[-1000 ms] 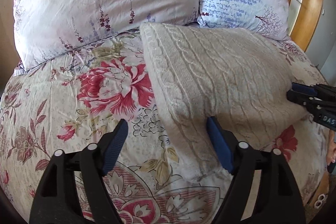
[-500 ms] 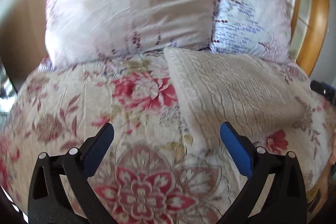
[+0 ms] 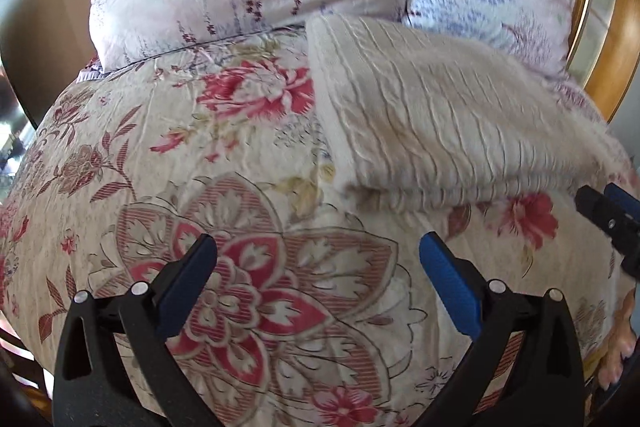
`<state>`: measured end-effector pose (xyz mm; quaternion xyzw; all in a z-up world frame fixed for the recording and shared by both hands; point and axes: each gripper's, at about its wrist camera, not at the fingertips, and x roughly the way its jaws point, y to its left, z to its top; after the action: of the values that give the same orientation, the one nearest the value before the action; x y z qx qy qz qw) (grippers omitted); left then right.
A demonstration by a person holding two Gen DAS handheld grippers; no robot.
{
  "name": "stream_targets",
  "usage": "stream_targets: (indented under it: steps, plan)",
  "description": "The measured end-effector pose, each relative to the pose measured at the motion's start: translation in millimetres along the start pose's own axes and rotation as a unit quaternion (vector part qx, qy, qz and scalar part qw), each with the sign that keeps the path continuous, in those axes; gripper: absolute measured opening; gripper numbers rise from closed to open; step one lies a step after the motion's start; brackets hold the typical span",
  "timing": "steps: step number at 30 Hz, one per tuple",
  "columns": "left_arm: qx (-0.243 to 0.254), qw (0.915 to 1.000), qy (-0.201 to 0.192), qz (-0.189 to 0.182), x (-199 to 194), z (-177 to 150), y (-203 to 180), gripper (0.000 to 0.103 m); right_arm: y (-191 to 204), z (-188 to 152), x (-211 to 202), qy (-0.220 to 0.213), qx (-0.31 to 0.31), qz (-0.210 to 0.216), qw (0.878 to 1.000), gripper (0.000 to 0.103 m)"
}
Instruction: Fold small clothes
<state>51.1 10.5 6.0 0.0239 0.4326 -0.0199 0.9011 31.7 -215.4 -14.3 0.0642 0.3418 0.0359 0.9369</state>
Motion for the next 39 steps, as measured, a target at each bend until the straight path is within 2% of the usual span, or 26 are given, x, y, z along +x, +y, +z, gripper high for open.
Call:
stream_targets:
  steps: [6, 11, 17, 39]
  plan:
    - [0.019, 0.9996, 0.013, 0.014, 8.2, -2.2, -15.5, 0.101, 15.8, -7.5, 11.4, 0.02, -0.027, -0.026, 0.999, 0.102]
    - [0.008, 0.9998, 0.018, 0.002, 10.2, -1.0, -14.6, 0.101, 14.6, -11.6, 19.8, 0.043, -0.022, -0.022, 0.999, 0.102]
    - [0.001, 0.9999, 0.011, -0.006, 11.2, -2.8, -13.4, 0.101, 22.7, -13.4, 21.5, 0.046, -0.051, -0.038, 0.997, 0.102]
    - [0.0, 1.0, 0.003, -0.006, 11.7, -3.1, -13.2, 0.101, 20.7, -13.1, 22.2, 0.044, -0.051, -0.037, 0.997, 0.102]
